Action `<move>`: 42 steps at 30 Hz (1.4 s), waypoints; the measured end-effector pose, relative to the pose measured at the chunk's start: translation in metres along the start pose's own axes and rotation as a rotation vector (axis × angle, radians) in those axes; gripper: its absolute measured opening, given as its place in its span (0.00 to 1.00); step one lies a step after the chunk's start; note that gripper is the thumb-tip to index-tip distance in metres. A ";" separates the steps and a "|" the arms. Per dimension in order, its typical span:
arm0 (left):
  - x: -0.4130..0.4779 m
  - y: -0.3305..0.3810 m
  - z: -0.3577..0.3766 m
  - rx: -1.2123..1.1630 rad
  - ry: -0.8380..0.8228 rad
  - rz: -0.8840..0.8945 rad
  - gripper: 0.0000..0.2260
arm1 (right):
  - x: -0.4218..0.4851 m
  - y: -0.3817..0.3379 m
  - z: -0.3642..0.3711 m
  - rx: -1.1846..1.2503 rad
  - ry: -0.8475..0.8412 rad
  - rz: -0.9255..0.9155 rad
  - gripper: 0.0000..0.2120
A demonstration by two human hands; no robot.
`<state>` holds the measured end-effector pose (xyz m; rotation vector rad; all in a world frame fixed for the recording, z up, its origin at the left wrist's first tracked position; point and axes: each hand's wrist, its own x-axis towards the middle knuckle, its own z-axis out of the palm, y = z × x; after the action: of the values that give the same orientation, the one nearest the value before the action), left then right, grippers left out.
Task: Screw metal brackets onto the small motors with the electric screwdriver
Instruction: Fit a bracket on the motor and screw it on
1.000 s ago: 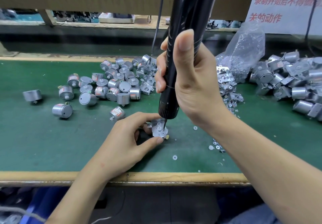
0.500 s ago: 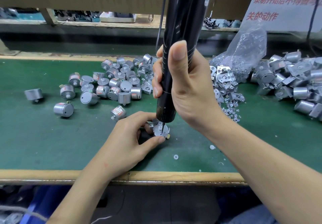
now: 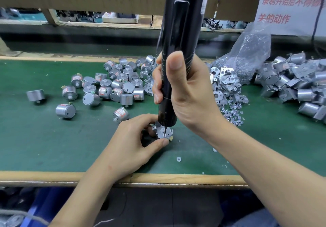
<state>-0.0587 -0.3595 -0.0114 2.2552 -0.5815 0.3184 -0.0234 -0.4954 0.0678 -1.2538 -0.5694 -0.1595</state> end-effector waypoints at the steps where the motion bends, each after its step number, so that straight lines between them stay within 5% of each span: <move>1: 0.000 0.000 0.000 0.001 -0.003 0.004 0.15 | -0.001 0.000 0.000 -0.008 -0.008 -0.008 0.31; 8: 0.002 0.003 0.003 0.072 0.040 0.042 0.25 | -0.006 0.004 0.005 -0.039 -0.037 -0.038 0.27; 18: 0.001 0.004 0.004 0.061 0.038 0.024 0.21 | -0.009 0.005 0.006 -0.032 0.014 -0.036 0.35; 28: -0.001 0.001 0.005 0.081 0.024 -0.032 0.13 | -0.010 0.007 0.004 -0.174 0.221 -0.078 0.21; 34: -0.002 0.002 0.006 0.096 0.026 -0.030 0.17 | 0.005 -0.009 -0.009 0.003 0.102 -0.053 0.36; 42: -0.003 0.003 0.008 -0.058 0.050 -0.139 0.11 | 0.030 -0.019 -0.081 -0.126 0.253 0.015 0.34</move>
<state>-0.0621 -0.3657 -0.0160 2.2118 -0.4006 0.2838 0.0203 -0.5708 0.0827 -1.3353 -0.3350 -0.3401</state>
